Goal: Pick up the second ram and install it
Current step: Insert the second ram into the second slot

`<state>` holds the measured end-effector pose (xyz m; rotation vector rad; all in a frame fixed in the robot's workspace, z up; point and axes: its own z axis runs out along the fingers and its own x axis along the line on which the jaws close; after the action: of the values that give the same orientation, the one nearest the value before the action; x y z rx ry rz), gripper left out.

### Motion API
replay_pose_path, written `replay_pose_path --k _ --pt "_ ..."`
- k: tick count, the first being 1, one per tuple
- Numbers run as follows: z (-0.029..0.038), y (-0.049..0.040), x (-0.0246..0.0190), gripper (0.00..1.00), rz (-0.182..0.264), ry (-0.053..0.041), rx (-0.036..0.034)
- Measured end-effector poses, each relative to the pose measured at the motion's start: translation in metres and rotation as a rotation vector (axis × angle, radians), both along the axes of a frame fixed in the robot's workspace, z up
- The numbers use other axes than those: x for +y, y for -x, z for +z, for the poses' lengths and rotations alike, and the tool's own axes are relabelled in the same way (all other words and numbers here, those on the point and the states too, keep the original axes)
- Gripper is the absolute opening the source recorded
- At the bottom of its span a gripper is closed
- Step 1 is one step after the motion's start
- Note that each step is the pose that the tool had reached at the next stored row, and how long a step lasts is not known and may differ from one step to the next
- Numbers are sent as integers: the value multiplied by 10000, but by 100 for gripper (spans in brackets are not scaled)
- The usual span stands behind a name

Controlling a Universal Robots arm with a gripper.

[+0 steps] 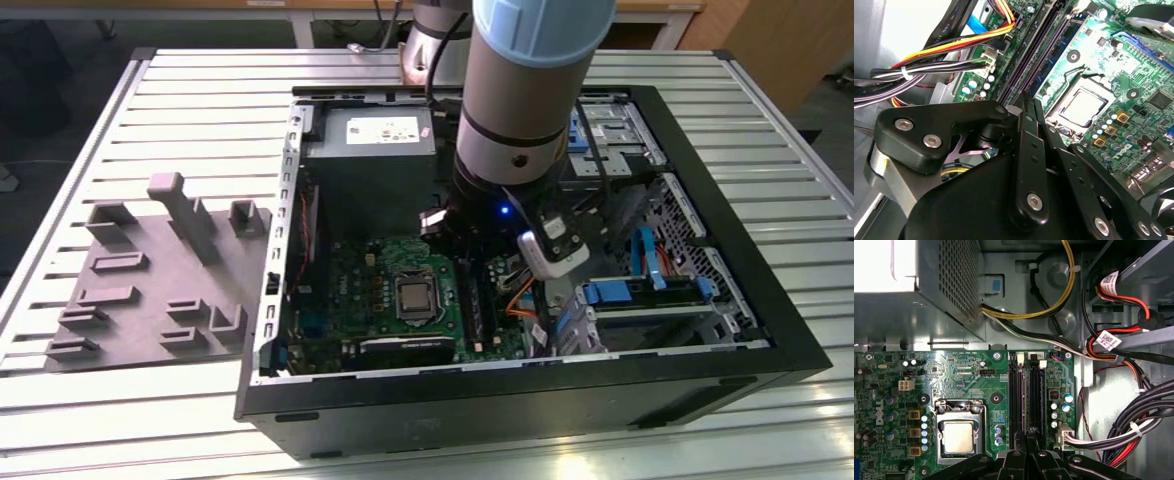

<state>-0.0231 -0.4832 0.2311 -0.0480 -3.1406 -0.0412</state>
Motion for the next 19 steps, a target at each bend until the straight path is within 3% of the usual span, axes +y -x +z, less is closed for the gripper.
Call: replay_pose_path --k 19 --pt "-38 11 0 12 58 0 0"
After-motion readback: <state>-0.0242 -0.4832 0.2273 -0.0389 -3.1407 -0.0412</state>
